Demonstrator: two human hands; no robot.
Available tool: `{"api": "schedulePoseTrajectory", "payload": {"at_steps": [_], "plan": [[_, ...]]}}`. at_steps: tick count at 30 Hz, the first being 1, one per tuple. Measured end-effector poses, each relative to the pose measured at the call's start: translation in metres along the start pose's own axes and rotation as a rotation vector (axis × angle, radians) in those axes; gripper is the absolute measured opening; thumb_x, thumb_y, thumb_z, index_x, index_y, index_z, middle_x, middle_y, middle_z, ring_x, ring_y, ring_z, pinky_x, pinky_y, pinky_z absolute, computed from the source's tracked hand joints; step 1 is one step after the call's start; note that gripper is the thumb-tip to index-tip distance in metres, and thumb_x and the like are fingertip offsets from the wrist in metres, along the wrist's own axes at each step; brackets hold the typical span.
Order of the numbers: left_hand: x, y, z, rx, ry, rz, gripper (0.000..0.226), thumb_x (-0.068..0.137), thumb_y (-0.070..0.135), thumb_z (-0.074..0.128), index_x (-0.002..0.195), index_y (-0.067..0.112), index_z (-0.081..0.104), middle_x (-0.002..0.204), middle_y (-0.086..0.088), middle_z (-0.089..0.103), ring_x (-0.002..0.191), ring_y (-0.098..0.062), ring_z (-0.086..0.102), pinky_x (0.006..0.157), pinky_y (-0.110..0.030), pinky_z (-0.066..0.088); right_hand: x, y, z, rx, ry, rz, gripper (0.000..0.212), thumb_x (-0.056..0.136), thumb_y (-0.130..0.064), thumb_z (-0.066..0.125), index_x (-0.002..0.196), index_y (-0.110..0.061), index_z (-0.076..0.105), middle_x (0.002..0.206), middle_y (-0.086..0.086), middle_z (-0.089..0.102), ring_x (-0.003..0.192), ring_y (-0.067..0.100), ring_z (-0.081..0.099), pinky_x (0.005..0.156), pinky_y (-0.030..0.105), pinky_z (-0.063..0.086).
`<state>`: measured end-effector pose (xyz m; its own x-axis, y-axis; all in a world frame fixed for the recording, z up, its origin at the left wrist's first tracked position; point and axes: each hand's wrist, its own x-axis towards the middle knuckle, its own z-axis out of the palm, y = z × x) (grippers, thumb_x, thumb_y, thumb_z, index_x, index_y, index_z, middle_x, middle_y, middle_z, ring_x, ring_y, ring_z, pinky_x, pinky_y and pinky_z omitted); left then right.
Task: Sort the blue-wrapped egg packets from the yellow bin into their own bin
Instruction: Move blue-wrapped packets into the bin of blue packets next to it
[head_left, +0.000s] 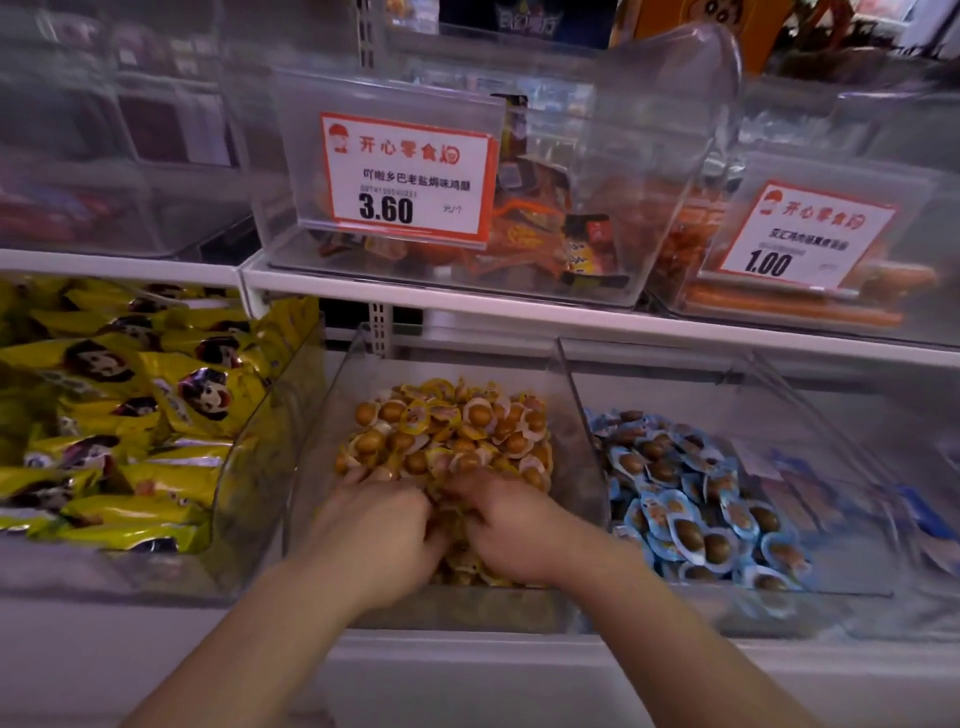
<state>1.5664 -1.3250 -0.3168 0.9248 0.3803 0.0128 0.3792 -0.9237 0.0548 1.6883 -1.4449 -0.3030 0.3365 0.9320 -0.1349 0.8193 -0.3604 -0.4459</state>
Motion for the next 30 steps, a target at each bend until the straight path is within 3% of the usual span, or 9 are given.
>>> {"api": "schedulePoseTrajectory", "payload": {"at_steps": [3,5,7,10,15,20,22,25,30], "plan": [[-0.007,-0.017,0.002,-0.036,0.042,-0.009,0.038,0.085,0.051,0.037,0.061,0.022,0.043,0.085,-0.002,0.068,0.093,-0.023,0.062,0.087,-0.034,0.04,0.004,0.015,0.008,-0.173,-0.118,0.066,0.046,0.095,-0.024,0.053,0.141,-0.021,0.055,0.154,0.002,0.041,0.137,0.024,0.042,0.112,0.035,0.038],[-0.008,-0.022,0.009,-0.049,0.069,-0.001,0.038,0.085,0.051,0.036,0.058,0.024,0.038,0.082,-0.001,0.067,0.089,-0.022,0.062,0.087,-0.035,0.042,0.004,0.021,0.011,-0.255,-0.061,0.17,0.027,0.091,-0.019,0.052,0.112,-0.012,0.068,0.125,0.01,0.062,0.112,0.029,0.06,0.09,0.035,0.052],[-0.006,-0.021,0.013,-0.063,0.089,0.004,0.037,0.084,0.053,0.035,0.062,0.024,0.047,0.08,0.001,0.067,0.087,-0.02,0.063,0.084,-0.035,0.041,0.004,0.025,0.014,-0.31,-0.002,0.249,0.017,0.089,-0.016,0.051,0.097,-0.008,0.064,0.106,0.014,0.066,0.098,0.032,0.063,0.077,0.036,0.054],[0.0,-0.019,0.016,-0.131,0.09,-0.018,0.037,0.08,0.054,0.039,0.092,0.031,0.065,0.09,0.006,0.071,0.091,-0.017,0.065,0.076,-0.034,0.038,0.009,0.025,0.011,-0.187,0.109,0.377,0.014,0.095,-0.015,0.048,0.099,-0.008,0.059,0.108,0.015,0.064,0.097,0.032,0.063,0.068,0.031,0.045],[0.008,-0.004,0.022,-0.358,-0.08,-0.142,0.049,0.084,0.057,0.043,0.125,0.031,0.05,0.122,-0.004,0.065,0.116,-0.029,0.059,0.09,-0.037,0.043,0.022,0.018,0.005,0.044,0.124,0.471,0.036,0.098,-0.024,0.042,0.131,-0.01,0.051,0.136,0.019,0.056,0.122,0.037,0.054,0.091,0.033,0.043],[0.024,0.021,0.019,-0.317,-0.26,-0.22,0.076,0.087,0.062,0.037,0.153,0.029,0.022,0.159,-0.009,0.031,0.144,-0.034,0.028,0.113,-0.049,0.022,0.031,0.009,0.004,0.069,-0.006,0.519,0.045,0.104,-0.03,0.032,0.14,-0.01,0.05,0.15,0.018,0.044,0.138,0.035,0.039,0.113,0.038,0.034],[0.029,0.025,0.016,-0.349,-0.272,-0.27,0.083,0.089,0.063,0.037,0.158,0.027,0.006,0.162,-0.009,0.023,0.148,-0.035,0.021,0.117,-0.049,0.016,0.033,0.01,-0.001,0.068,-0.02,0.604,0.047,0.103,-0.032,0.03,0.138,-0.008,0.053,0.149,0.02,0.044,0.135,0.035,0.043,0.105,0.035,0.038],[0.031,0.036,0.017,-0.218,-0.271,-0.324,0.089,0.09,0.057,0.042,0.158,0.02,-0.002,0.156,-0.013,0.036,0.144,-0.037,0.026,0.115,-0.051,0.02,0.033,0.009,-0.005,0.103,-0.045,0.66,0.044,0.103,-0.029,0.031,0.134,-0.008,0.055,0.147,0.018,0.047,0.128,0.032,0.049,0.096,0.032,0.041],[0.039,0.038,0.016,-0.171,-0.333,-0.395,0.096,0.085,0.068,0.04,0.156,0.029,-0.011,0.158,-0.012,0.031,0.141,-0.039,0.026,0.108,-0.056,0.023,0.041,0.01,0.006,0.509,0.094,0.678,0.046,0.105,-0.032,0.035,0.142,-0.007,0.05,0.15,0.014,0.046,0.136,0.031,0.044,0.114,0.04,0.036]]}}
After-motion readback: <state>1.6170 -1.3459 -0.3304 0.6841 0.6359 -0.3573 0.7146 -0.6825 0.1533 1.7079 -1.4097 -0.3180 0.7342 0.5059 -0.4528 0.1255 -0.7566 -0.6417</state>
